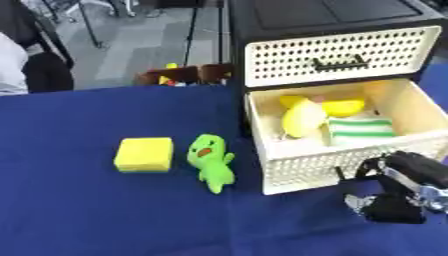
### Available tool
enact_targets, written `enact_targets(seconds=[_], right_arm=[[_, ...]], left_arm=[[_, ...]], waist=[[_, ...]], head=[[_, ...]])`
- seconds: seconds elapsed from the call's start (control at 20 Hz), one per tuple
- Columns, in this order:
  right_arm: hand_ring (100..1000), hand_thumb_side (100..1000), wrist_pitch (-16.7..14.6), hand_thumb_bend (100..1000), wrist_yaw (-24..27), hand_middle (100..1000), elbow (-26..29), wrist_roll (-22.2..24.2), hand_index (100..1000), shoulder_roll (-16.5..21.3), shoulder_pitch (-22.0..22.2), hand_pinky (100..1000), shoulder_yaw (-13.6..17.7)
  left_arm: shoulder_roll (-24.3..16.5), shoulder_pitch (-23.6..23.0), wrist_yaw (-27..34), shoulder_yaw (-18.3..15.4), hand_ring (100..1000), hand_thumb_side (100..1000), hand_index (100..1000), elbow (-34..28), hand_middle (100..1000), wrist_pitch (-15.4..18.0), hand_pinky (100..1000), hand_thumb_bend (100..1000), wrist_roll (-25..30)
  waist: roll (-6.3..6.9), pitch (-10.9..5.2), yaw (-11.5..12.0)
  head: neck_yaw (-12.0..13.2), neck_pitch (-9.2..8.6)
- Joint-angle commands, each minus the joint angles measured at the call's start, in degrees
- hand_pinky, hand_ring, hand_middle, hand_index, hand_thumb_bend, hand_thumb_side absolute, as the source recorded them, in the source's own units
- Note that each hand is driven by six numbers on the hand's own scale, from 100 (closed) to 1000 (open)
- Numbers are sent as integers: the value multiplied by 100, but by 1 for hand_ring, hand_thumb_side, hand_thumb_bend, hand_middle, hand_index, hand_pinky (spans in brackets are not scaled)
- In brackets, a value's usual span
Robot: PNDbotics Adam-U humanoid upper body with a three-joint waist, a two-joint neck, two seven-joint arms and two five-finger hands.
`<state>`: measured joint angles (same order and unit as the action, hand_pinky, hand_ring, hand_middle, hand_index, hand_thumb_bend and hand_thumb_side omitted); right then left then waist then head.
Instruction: Pick up objects from table and place into drawer.
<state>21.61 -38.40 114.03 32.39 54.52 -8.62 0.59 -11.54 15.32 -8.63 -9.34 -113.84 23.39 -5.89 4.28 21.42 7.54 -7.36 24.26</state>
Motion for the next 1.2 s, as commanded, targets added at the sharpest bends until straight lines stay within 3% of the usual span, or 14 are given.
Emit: enact_targets(seconds=[0.05, 0.3, 0.35, 0.6, 1.2], right_arm=[[219, 745, -93, 234, -112, 264, 56, -121, 806, 87, -9, 100, 69], [229, 771, -257, 256, -415, 274, 56, -288, 827, 39, 31, 100, 105], [230, 776, -285, 222, -474, 276, 56, -303, 829, 20, 45, 100, 112], [232, 792, -403, 223, -695, 278, 56, -392, 837, -71, 84, 100, 169], [214, 850, -687, 228, -717, 263, 56, -986, 827, -115, 123, 100, 502]], left_arm=[[-51, 33, 9, -35, 738, 940, 868, -76, 730, -14, 528, 123, 7], [-43, 22, 9, -41, 739, 944, 868, -76, 730, -19, 529, 122, 15], [-42, 19, 9, -43, 739, 941, 867, -76, 729, -22, 529, 122, 16], [-41, 15, 8, -45, 739, 941, 866, -76, 729, -29, 529, 121, 20], [-46, -9, -6, -53, 740, 943, 864, -76, 729, -46, 528, 118, 27]], waist=[[-1, -118, 4], [14, -135, 12], [17, -137, 11], [33, -143, -19], [27, -149, -105]], head=[[7, -77], [4, -76], [5, -79], [5, -95], [49, -71]])
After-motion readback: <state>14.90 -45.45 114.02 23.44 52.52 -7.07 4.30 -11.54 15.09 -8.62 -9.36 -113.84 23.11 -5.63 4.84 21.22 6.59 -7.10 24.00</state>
